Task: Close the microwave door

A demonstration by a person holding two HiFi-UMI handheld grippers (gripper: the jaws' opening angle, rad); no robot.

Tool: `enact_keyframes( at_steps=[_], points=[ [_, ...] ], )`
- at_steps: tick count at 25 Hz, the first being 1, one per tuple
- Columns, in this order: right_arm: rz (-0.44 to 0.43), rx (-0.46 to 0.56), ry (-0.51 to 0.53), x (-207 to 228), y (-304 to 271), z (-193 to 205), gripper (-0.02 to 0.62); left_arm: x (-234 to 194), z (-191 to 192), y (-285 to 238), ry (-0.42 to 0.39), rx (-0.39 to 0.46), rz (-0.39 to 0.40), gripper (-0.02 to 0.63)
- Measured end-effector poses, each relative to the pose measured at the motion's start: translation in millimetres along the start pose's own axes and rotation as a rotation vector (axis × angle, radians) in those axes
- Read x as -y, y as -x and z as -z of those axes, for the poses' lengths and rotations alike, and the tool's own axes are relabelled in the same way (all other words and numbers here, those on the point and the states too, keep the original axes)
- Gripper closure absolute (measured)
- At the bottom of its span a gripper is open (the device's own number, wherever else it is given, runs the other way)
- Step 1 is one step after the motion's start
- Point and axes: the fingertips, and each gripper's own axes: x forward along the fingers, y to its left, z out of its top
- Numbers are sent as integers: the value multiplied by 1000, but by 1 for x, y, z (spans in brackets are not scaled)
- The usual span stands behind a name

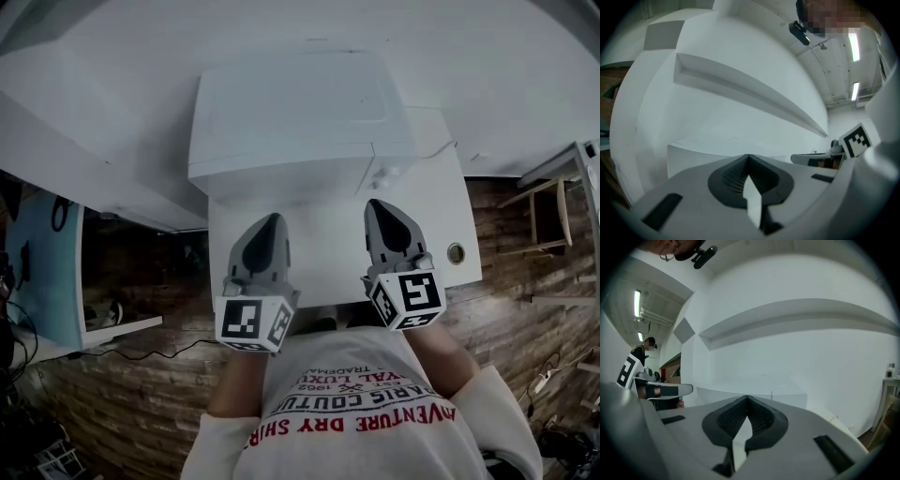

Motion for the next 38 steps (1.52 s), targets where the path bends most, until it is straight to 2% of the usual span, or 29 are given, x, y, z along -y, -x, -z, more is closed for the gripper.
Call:
enact_keyframes(
  at_steps=[6,11,18,38],
  points=[
    [28,-24,-6,-11,21,17,588,0,14,28,33,0,4,609],
    [40,-50,-11,-10,29,25,588,8,18,29,43,-2,30,609],
    [78,-30,11,-5,37,22,588,17,18,24,46,-10,57,609],
    [51,-64,18,-11,42,28,588,26,30,23,48,-55,60,609]
  ],
)
